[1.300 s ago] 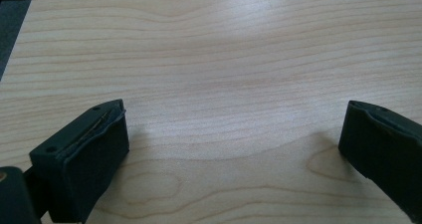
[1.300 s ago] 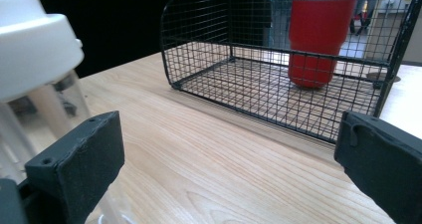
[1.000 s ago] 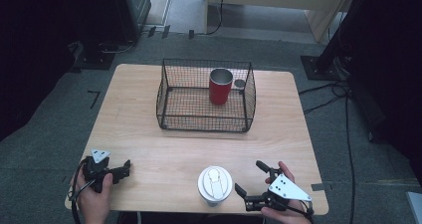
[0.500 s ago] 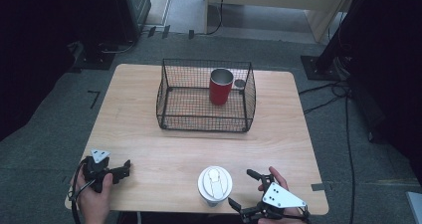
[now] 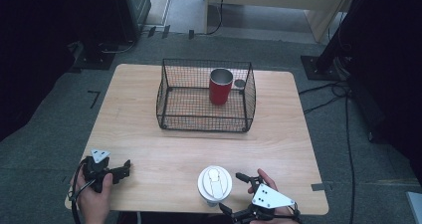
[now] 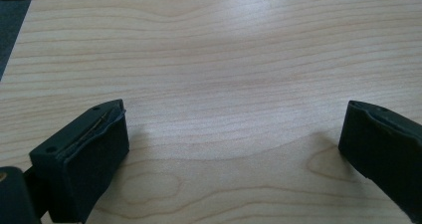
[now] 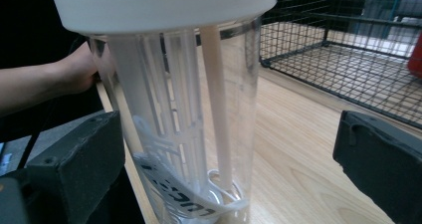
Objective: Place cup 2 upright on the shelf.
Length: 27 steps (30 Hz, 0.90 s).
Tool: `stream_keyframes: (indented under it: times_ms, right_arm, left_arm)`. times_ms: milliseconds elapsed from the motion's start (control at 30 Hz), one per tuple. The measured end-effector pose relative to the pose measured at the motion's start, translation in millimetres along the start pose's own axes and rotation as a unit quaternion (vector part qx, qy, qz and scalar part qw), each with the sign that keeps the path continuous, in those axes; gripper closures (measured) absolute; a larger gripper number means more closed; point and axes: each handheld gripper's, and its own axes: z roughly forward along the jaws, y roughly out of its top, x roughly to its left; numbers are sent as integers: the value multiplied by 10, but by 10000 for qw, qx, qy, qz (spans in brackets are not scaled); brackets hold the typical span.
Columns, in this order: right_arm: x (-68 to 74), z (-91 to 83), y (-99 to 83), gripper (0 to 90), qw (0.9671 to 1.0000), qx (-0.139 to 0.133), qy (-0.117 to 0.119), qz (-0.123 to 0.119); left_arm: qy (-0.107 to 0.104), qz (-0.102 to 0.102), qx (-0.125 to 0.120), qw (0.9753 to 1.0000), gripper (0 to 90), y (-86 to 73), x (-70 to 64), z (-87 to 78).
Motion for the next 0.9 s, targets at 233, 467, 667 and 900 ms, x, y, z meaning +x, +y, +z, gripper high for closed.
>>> stream_keyframes:
  times_ms: [233,467,667,900]
  right_arm:
    - [-3,80,-24,25,9999,26,115,-66]
    - [27,144,-20,117,9998,-51,119,-171]
    - [54,203,-6,144,9997,-34,70,-243]
    - [86,290,38,143,9997,-102,87,-186]
  left_arm:
    - [0,-2,-2,10000,0,0,0,0]
    - [1,-3,-2,10000,0,0,0,0]
    - [-1,-2,-2,10000,0,0,0,0]
    - [1,-1,-2,10000,0,0,0,0]
